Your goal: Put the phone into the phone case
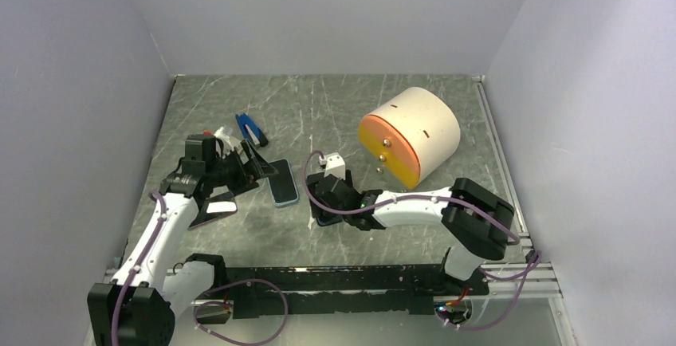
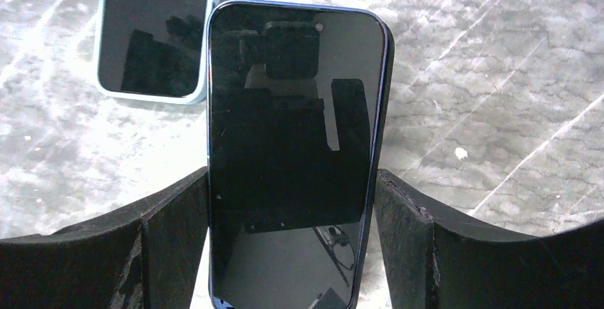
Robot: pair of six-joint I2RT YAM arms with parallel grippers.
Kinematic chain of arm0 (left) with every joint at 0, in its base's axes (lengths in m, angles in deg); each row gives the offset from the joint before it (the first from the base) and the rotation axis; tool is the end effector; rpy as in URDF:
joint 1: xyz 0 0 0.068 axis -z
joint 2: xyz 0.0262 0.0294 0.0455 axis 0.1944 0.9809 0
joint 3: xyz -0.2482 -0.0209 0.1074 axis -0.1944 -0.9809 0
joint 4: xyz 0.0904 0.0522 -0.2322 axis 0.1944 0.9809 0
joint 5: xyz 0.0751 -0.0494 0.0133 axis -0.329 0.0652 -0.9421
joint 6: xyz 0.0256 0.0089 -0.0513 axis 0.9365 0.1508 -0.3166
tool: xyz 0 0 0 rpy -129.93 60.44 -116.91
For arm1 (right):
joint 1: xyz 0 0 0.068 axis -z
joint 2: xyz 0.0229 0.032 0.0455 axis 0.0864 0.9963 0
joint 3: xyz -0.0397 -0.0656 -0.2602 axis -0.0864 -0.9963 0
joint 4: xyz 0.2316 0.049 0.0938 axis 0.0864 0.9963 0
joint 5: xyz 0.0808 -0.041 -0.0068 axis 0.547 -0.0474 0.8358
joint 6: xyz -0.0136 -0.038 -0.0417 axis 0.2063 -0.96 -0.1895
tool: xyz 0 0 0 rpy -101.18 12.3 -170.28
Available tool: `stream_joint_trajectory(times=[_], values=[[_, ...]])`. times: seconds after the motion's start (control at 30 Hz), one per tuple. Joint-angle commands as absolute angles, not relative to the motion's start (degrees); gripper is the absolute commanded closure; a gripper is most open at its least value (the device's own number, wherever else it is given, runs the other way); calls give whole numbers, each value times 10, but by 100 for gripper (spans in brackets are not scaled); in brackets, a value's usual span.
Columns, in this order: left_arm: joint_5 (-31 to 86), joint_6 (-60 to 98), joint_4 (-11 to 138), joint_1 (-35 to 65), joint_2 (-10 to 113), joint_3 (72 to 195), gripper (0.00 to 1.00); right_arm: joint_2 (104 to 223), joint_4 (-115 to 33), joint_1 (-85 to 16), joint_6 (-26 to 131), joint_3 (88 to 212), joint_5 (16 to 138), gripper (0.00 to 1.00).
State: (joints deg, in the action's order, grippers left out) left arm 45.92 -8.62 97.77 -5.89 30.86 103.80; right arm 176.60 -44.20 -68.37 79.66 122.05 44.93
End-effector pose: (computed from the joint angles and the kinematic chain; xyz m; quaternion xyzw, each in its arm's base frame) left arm 0.1914 -0.0364 0.2576 -0.1731 0.8848 -0.3386 0.2694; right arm 0.1620 0.2846 0.1680 -0.1471 0.8896 0.1575 0.4026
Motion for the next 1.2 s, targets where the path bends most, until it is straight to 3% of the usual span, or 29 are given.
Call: stream_joint_trajectory(times=[0.0,0.57,1.17], values=[[536,-123,887,-57,306,1008,13,1713,-544,-693,776,1213,451,43],[697,-228,618,-52,299,916,13,1634,-630,-707,764,1202,475,44],[672,-206,607,-10,299,912,21,1620,-672,-709,780,1205,479,45]])
